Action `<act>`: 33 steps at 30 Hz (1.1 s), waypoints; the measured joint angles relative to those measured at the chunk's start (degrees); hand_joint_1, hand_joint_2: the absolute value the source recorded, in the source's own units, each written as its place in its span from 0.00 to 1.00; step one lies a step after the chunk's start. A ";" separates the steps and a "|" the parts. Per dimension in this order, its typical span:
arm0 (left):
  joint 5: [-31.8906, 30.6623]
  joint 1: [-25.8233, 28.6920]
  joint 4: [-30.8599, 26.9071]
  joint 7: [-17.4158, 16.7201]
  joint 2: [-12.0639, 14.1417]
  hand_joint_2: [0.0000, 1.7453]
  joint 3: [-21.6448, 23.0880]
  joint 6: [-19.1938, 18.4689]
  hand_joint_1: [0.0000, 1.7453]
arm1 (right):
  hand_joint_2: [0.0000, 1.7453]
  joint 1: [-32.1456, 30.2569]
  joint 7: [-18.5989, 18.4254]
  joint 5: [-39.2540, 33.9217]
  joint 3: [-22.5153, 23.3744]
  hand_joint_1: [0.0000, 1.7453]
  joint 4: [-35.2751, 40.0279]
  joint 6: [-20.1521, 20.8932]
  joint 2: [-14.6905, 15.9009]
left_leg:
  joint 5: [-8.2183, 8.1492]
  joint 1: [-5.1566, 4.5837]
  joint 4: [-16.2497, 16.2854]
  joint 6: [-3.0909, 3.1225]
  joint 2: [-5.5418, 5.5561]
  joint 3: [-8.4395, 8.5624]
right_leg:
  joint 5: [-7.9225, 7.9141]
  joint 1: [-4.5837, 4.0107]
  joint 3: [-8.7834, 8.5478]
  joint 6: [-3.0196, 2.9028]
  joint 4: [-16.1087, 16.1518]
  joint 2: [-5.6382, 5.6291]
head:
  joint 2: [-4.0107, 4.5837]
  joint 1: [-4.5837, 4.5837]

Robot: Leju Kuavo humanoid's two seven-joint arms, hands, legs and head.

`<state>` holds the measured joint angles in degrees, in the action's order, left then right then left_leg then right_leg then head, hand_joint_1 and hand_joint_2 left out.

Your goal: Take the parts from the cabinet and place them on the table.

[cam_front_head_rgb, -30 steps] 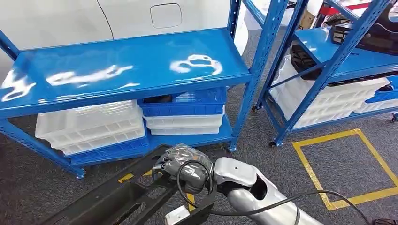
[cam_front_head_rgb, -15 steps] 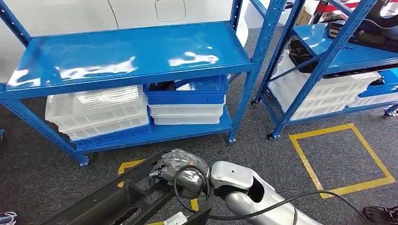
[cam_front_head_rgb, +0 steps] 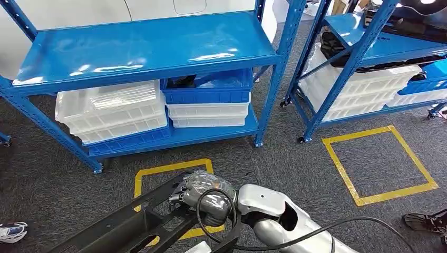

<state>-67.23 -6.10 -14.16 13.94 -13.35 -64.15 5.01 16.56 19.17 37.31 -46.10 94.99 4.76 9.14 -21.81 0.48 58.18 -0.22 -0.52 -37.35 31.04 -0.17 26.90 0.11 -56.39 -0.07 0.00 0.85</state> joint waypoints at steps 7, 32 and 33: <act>-1.62 0.22 0.00 -0.87 -0.02 0.00 0.66 0.02 0.00 | 1.00 -2.47 -1.20 1.05 -0.66 1.00 0.02 -1.11 -0.09 | -10.98 0.94 17.91 -1.61 0.43 -2.31 | -5.40 0.94 6.29 -1.76 0.06 0.31 | 0.00 -0.26; -3.46 0.23 -0.02 -0.55 -0.46 0.00 2.73 0.74 0.00 | 1.00 -7.12 -1.62 2.97 0.66 1.00 2.05 -2.23 -0.76 | -6.54 0.48 2.00 -0.97 0.29 3.32 | -3.15 1.29 3.79 -0.98 -0.50 0.32 | 0.00 0.42; -3.23 0.23 -0.02 -0.46 -0.46 0.00 2.71 0.79 0.00 | 1.00 -6.83 -1.40 2.93 0.66 1.00 2.05 -2.10 -0.92 | -8.92 0.66 5.58 -1.08 0.35 1.88 | -3.29 1.22 3.98 -1.50 -0.51 0.36 | 0.00 0.35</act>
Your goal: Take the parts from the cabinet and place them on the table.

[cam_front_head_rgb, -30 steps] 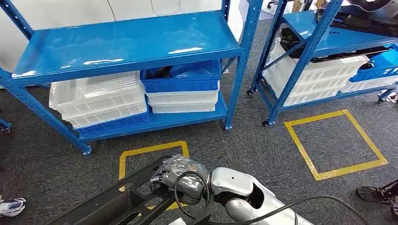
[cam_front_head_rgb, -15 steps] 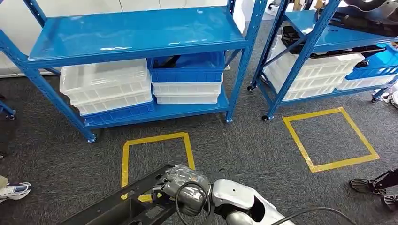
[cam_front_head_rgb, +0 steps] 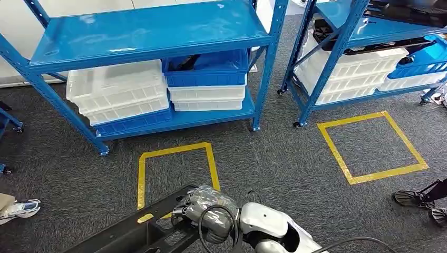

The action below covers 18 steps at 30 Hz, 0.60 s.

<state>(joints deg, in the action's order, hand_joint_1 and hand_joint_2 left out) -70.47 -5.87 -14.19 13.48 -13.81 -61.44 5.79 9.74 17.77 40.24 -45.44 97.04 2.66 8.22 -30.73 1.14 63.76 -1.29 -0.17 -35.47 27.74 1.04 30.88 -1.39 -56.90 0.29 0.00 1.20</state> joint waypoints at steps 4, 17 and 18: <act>0.37 0.07 0.00 0.33 0.18 0.00 -0.20 -0.13 0.00 | 1.00 0.41 0.50 -0.83 0.00 1.00 0.00 0.92 -0.20 | -4.41 0.11 12.86 -0.56 0.08 -4.97 | -0.37 -0.17 0.55 -0.28 -0.07 -0.01 | 0.00 0.00; 0.11 0.09 -0.07 1.20 0.22 0.00 -0.35 -0.44 0.00 | 1.00 1.76 2.21 -3.21 0.17 1.00 -0.02 1.69 0.81 | 3.29 0.58 -5.01 1.33 -0.33 2.60 | 6.50 -0.03 8.76 2.32 -14.47 -1.23 | 0.00 0.39; 0.09 0.09 -0.07 1.27 0.24 0.00 -0.35 -0.35 0.00 | 1.00 1.71 2.21 -3.26 0.13 1.00 -0.04 1.66 0.94 | 3.32 0.49 -4.98 1.37 -0.99 2.46 | 7.61 0.01 10.50 2.38 -18.27 -1.13 | 0.00 0.39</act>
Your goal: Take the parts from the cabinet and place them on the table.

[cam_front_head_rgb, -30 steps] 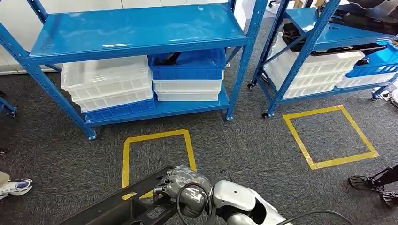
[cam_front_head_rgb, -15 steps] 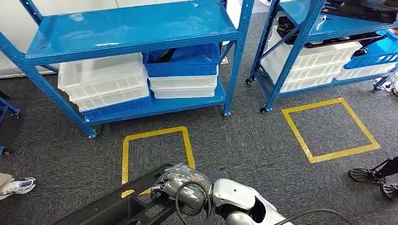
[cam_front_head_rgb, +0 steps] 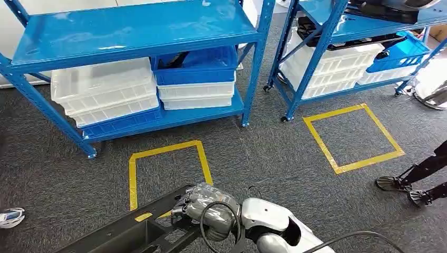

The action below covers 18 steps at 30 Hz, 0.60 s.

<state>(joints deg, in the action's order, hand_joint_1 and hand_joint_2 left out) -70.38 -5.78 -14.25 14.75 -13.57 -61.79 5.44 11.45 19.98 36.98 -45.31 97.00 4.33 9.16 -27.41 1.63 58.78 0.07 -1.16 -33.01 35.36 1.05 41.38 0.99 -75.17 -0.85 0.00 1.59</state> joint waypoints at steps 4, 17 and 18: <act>-0.26 -0.08 0.00 0.04 0.00 0.00 0.00 0.09 0.00 | 1.00 0.05 0.00 -0.31 -0.09 1.00 -0.04 -0.13 0.31 | -0.06 0.06 0.08 -0.10 -2.23 0.15 | -6.97 0.10 -5.69 -0.04 10.55 1.42 | 0.00 0.00; -0.31 -0.16 0.00 0.37 0.57 0.00 -0.02 0.22 0.00 | 1.00 0.70 0.09 -0.76 -0.20 1.00 -0.04 -0.81 0.96 | -7.78 -0.44 17.14 -1.81 1.10 -6.68 | -8.88 -0.68 -7.47 -2.93 16.78 -1.28 | 0.00 -0.06; -0.31 -0.22 0.00 0.42 0.68 0.00 -0.02 0.24 0.00 | 1.00 0.71 0.09 -0.79 -0.20 1.00 -0.04 -0.94 1.18 | -5.52 -0.44 13.53 -1.66 1.13 -4.91 | -8.90 -0.68 -7.51 -2.89 16.74 -2.08 | 0.00 -0.06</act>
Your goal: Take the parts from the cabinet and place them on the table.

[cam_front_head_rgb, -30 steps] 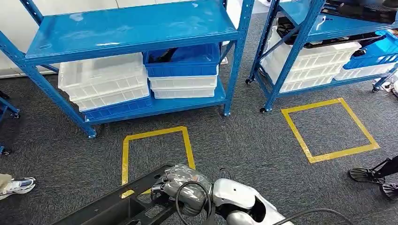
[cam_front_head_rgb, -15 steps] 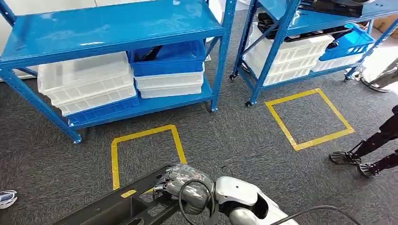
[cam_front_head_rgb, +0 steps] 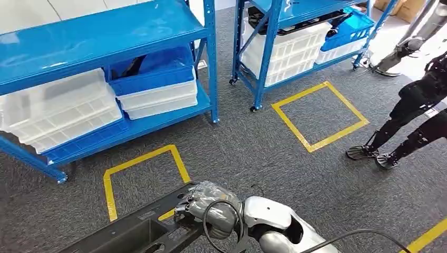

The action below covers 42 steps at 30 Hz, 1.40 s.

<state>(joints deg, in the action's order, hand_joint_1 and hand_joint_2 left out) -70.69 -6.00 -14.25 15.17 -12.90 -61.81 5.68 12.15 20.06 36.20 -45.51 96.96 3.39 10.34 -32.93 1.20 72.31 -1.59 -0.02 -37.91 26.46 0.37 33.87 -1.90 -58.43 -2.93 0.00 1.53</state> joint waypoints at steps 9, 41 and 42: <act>-0.28 -0.43 0.00 0.17 0.15 0.00 0.02 -0.02 0.00 | 1.00 0.06 -0.02 -0.09 0.13 1.00 0.22 -0.88 0.87 | 4.82 0.45 -13.67 1.58 1.60 5.90 | 0.37 -0.12 2.14 2.05 -1.70 -1.20 | 0.00 0.32; -1.16 -0.63 0.09 -0.22 0.02 0.00 0.28 0.17 0.00 | 1.00 -1.38 -0.94 0.39 0.66 1.00 1.86 -2.12 1.99 | 4.47 0.24 -13.86 1.94 0.59 6.04 | 3.46 -0.42 5.55 1.70 -7.85 0.99 | 0.00 1.01; -1.16 -0.59 0.09 -0.26 0.04 0.00 0.28 0.17 0.00 | 1.00 -1.40 -0.94 0.39 0.61 1.00 1.88 -2.12 1.99 | 4.40 0.19 -13.85 2.01 -0.33 6.04 | 5.42 -0.12 7.83 1.76 -12.45 1.47 | 0.00 0.98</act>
<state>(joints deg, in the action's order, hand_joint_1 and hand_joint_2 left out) -71.84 -6.59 -14.16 14.91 -12.85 -61.53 5.86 10.75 19.12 36.59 -44.89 98.84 1.27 12.33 -28.53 1.39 58.46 0.42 -0.35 -31.88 31.88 0.26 41.69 -0.14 -70.88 -1.46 0.00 2.51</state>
